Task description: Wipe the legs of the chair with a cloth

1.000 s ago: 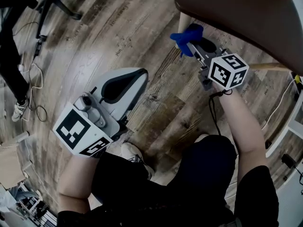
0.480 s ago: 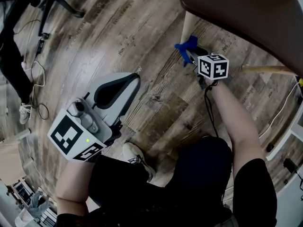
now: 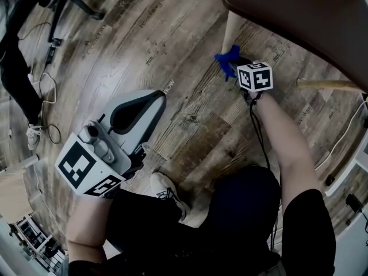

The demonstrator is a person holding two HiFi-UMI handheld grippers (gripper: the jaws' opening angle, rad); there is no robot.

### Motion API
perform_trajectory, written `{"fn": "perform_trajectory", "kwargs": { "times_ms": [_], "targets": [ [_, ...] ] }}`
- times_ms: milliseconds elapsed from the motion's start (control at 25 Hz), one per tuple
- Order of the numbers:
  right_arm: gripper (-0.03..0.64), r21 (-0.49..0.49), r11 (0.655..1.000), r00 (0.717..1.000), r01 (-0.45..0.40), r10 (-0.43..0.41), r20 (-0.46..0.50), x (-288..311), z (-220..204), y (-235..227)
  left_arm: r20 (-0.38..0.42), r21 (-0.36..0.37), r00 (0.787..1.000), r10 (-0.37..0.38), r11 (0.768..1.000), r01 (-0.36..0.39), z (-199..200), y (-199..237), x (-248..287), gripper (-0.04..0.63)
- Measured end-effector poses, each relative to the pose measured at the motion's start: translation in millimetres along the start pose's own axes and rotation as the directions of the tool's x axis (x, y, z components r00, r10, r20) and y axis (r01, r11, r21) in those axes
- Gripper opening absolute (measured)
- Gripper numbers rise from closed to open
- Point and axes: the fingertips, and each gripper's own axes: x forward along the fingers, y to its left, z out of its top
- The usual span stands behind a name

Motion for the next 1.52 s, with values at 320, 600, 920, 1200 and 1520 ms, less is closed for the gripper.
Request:
{"fn": "perform_trajectory", "kwargs": {
  "times_ms": [320,600,920,1200,1520],
  "targets": [
    [0.087,0.024,1.0,1.0,0.003,-0.004,0.031,-16.0,5.2,6.6,0.007,0.02,0.999,-0.031,0.999,0.031,1.5,-11.4,2.4,0.005],
    [0.087,-0.009,0.999,0.991,-0.036,0.036,0.128,-48.6,41.2,32.6,0.04,0.04,0.998,-0.058,0.998,0.056,9.9,-22.5,12.4,0.005],
    [0.087,-0.036,0.997,0.969,-0.072,0.078,0.235,-89.0,88.1,66.4,0.062,0.042,0.992,-0.105,0.994,0.103,14.6,-26.9,25.2,0.005],
    [0.087,-0.051,0.994,0.945,-0.101,0.112,0.309,-115.9,116.5,85.9,0.078,0.032,0.987,-0.141,0.99,0.139,17.1,-30.9,32.4,0.005],
    [0.087,-0.043,0.991,0.926,-0.124,0.131,0.353,-132.1,131.3,93.4,0.088,0.029,0.985,-0.145,0.989,0.143,18.9,-32.6,33.8,0.005]
  ]
}}
